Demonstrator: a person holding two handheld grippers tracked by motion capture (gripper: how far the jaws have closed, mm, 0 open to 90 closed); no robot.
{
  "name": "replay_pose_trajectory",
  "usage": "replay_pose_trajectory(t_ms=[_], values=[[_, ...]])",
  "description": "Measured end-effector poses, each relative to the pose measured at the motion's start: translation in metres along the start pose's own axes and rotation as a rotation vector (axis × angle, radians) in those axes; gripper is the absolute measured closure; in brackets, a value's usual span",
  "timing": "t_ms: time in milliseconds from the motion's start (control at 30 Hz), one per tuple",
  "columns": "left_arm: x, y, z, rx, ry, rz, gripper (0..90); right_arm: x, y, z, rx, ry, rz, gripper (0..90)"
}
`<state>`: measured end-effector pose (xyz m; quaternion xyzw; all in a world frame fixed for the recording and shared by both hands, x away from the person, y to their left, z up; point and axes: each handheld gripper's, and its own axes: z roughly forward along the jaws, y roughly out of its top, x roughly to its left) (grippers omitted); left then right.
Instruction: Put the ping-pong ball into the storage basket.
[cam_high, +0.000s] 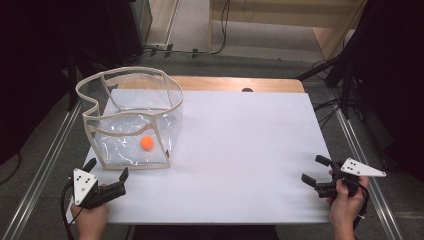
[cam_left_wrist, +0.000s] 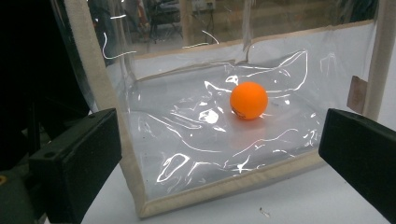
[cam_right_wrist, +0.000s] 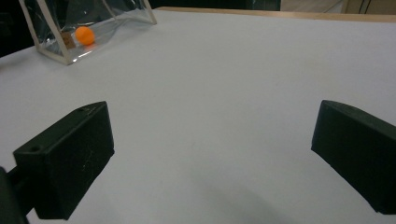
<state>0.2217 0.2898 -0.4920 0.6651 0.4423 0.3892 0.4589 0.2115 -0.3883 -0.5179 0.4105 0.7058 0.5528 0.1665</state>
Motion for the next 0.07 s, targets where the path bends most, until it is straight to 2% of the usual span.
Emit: replay_pose_trajectory(t_ms=[67], values=[[0.0, 0.0, 0.0, 0.0, -0.001, 0.0, 0.0, -0.0015, -0.0006, -0.0004, -0.008, 0.002, 0.002, 0.0]])
